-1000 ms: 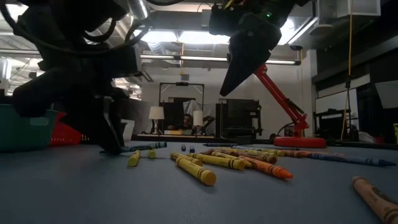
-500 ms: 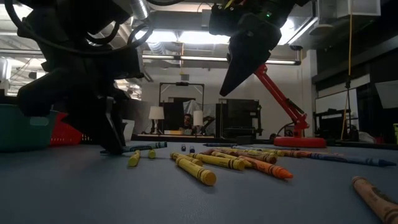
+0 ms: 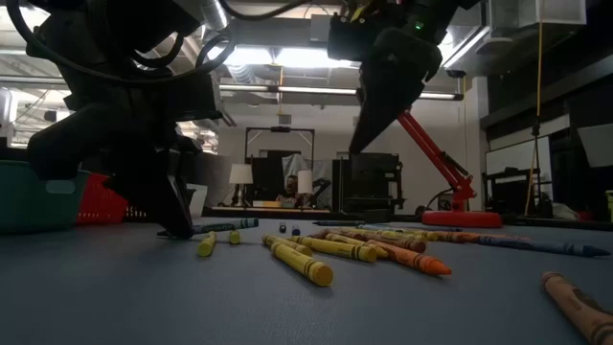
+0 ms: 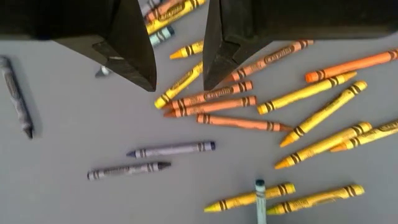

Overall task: Sort crayons
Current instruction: Put the blue crayon into the green bin

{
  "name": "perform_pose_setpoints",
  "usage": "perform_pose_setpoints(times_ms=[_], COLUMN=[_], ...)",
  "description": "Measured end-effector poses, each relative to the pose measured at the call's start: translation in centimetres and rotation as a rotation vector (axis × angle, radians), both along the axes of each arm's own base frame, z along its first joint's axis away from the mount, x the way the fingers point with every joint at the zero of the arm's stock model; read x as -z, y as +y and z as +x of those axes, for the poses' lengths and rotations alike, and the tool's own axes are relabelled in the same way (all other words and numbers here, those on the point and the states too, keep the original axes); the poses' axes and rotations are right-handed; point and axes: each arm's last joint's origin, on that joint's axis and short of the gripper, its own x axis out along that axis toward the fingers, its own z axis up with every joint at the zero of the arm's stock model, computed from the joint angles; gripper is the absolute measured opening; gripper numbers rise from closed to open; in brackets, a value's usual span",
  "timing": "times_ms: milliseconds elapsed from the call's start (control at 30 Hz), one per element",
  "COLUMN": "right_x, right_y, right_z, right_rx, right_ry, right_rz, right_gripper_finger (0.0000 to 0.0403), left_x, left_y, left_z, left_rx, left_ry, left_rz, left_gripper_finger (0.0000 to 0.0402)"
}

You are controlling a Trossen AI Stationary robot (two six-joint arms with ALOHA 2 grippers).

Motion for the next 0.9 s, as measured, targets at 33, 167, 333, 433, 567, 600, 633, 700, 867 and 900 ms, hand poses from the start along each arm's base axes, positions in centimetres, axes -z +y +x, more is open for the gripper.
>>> perform_pose_setpoints(times_ms=[33,167,333,433,567,600,633,700,867,900], right_x=[0.1,0.2,0.2,0.2,0.2,0.2,0.2,0.2,0.2,0.2], right_y=[0.0,-0.1,-0.1,-0.1,-0.1,-0.1,-0.1,-0.1,-0.1,-0.1], right_z=[-0.1,-0.4,-0.5,-0.4,-0.4,-0.4,-0.4,-0.5,-0.5,-0.5], right_rx=[0.003,0.005,0.005,0.005,0.005,0.005,0.005,0.005,0.005,0.005], right_ry=[0.012,0.047,0.051,0.051,0.051,0.051,0.051,0.051,0.052,0.052], right_rz=[-0.006,-0.012,-0.013,-0.013,-0.013,-0.013,-0.013,-0.013,-0.013,-0.013], right_gripper_finger=[0.0129,0.0129,0.0129,0.0129,0.0129,0.0129,0.0129,0.0129,0.0129,0.0129], left_x=[0.0,-0.1,-1.3,-2.9,-5.1,-5.6,-6.2,-7.1,-8.7,-8.9], left_y=[0.0,0.0,0.1,0.0,0.0,0.0,0.0,-0.1,-0.5,-0.6], left_z=[0.0,0.0,-0.5,-0.8,-2.0,-2.4,-2.9,-3.9,-7.0,-7.5], left_rx=[0.0,-0.002,0.013,0.018,0.016,0.015,0.011,-0.004,-0.078,-0.092], left_ry=[0.0,-0.001,-0.01,-0.046,-0.051,-0.044,-0.039,-0.012,0.11,0.14], left_rz=[0.0,-0.003,-0.051,-0.129,-0.248,-0.277,-0.312,-0.375,-0.514,-0.54], left_gripper_finger=[0.0005,0.0005,0.0004,0.0004,0.0005,0.0005,0.0005,0.0005,0.0005,0.0005])
